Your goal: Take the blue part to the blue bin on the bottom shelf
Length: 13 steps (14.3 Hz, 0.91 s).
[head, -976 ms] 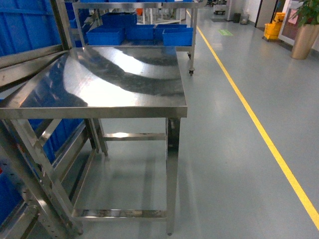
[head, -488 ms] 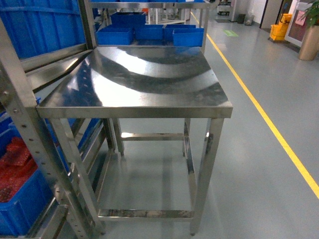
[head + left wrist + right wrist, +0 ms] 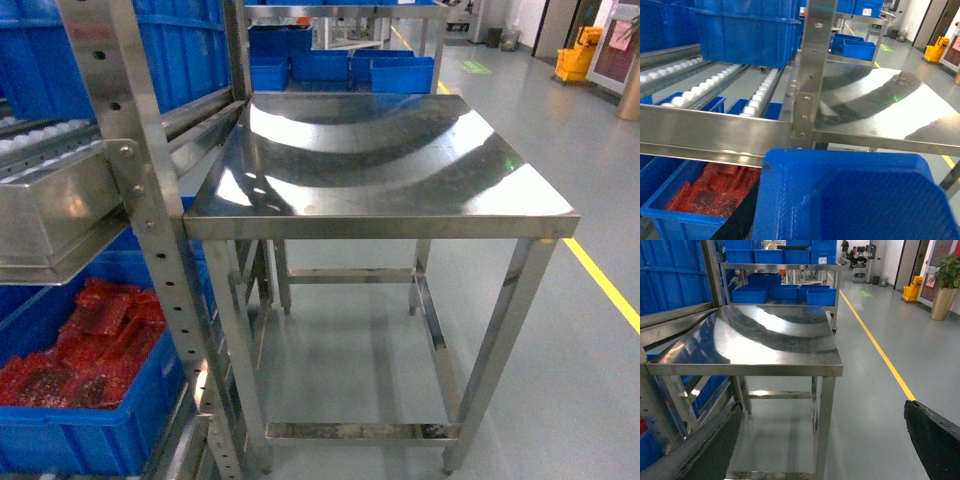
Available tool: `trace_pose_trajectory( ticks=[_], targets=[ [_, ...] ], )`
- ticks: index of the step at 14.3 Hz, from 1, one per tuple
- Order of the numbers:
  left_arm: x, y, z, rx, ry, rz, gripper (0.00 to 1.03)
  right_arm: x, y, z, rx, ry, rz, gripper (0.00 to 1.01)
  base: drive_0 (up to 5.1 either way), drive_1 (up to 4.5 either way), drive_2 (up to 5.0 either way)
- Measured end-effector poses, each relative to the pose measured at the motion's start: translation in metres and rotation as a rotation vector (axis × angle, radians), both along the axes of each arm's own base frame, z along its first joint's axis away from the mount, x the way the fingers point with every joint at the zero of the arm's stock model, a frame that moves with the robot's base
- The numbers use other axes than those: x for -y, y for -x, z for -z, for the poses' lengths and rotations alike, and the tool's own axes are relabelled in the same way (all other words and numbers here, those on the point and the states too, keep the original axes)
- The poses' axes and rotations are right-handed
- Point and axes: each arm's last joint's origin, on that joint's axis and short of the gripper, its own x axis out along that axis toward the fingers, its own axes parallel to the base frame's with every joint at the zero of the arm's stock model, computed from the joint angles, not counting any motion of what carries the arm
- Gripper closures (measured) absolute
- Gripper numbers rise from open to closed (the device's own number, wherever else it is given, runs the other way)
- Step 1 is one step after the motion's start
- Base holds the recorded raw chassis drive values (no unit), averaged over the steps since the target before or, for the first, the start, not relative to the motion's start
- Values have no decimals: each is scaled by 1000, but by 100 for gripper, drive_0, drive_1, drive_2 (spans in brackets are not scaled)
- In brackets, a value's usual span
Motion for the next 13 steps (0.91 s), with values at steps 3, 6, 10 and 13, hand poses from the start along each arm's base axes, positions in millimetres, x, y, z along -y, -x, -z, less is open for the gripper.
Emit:
trace_pose_trajectory(
  ticks=[3, 6, 10, 13],
  targets=[
    [0, 0, 0, 1, 0, -2, 58, 0, 0, 0, 2, 0, 0, 3, 9, 439, -422],
    [0, 0, 0, 0, 0, -2, 58, 0, 0, 0, -3, 0, 0, 3, 9, 439, -422],
    [0, 0, 0, -2, -1, -2, 58, 0, 0, 0, 2, 0, 0, 3, 9, 439, -422],
    [0, 0, 0, 1, 0, -2, 58, 0, 0, 0, 0, 0, 0, 3, 9, 439, -422]
  ],
)
